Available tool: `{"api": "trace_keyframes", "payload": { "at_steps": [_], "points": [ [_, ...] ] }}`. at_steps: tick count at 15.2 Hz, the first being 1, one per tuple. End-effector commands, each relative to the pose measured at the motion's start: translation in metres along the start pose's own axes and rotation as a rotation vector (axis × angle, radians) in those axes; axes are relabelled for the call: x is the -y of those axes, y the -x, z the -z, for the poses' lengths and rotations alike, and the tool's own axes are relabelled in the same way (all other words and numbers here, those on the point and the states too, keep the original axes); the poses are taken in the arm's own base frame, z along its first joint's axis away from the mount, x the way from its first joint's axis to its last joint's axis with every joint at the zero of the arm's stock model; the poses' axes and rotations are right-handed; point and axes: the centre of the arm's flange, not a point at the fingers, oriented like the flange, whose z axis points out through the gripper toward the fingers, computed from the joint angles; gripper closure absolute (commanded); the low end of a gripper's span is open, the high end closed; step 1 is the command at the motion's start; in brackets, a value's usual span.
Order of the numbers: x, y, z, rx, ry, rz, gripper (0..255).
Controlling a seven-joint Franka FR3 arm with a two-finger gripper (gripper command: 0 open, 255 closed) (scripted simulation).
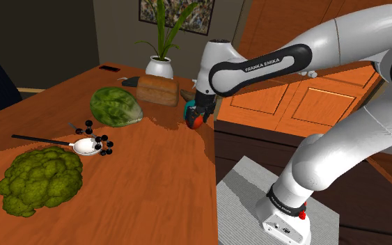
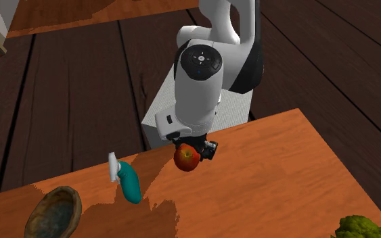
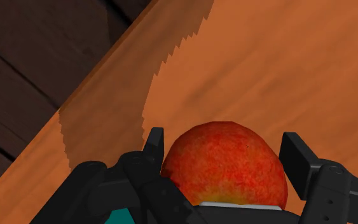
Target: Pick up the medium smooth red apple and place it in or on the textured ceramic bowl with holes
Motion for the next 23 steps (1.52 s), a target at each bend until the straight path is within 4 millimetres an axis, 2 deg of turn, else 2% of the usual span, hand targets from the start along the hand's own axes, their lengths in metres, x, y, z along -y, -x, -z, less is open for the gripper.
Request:
{"api": "trace_keyframes", "payload": {
  "at_steps": [1,16,23],
  "points": [
    [-0.001,0.000,0.011,0.000,0.000,0.000,255],
    [-0.003,-0.004,0.087,0.000,0.000,0.000,255],
    [-0.064,-0.074,0.081,0.000,0.000,0.000,255]
  ]
}}
